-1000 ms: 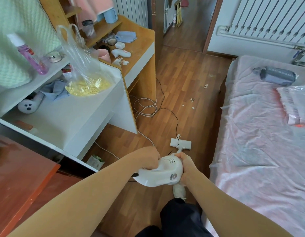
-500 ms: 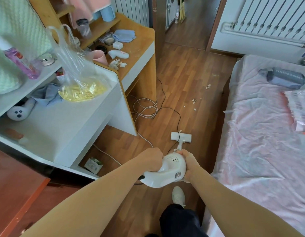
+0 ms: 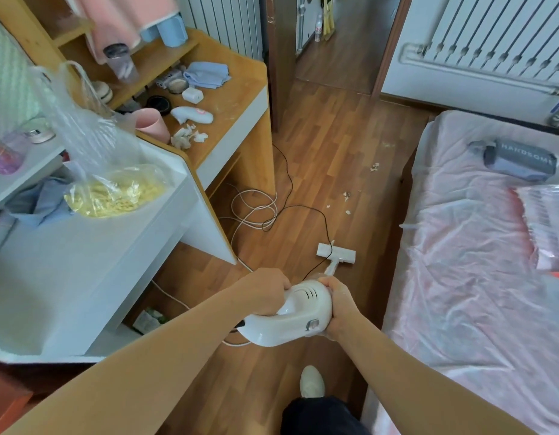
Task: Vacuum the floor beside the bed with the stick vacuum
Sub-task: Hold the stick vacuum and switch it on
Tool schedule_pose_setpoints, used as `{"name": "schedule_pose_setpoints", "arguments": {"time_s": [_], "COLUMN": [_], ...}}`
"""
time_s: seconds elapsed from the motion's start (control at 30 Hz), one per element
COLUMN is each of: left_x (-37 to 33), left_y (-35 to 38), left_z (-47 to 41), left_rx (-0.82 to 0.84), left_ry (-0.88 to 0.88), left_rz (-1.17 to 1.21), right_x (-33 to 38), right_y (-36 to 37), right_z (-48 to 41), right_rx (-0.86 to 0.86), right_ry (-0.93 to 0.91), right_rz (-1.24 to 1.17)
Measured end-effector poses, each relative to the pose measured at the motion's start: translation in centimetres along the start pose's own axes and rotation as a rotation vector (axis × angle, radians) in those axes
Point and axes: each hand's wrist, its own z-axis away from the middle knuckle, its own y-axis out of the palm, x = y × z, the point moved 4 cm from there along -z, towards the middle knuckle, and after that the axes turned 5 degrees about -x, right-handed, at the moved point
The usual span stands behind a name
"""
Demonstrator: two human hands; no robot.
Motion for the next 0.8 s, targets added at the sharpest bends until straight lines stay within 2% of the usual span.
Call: {"name": "schedule_pose_setpoints", "arguments": {"time_s": [0.33,0.8], "left_x": [-3.1,-2.2], "left_y": [-2.2,-1.8], "left_z": [-6.3,-7.8], "left_rx": [0.028,0.019], "left_ry": [-0.014,-0.066], "left_rz": [0.050,-0.070], "right_x": [7.5,7.8], "right_y": [-1.3,-0.3], "right_z": [-2.1,-4.6], "right_rx": [-0.017,0.010], "right_ry": [0.026,0.104], "right_rz": [0.032,0.107]}}
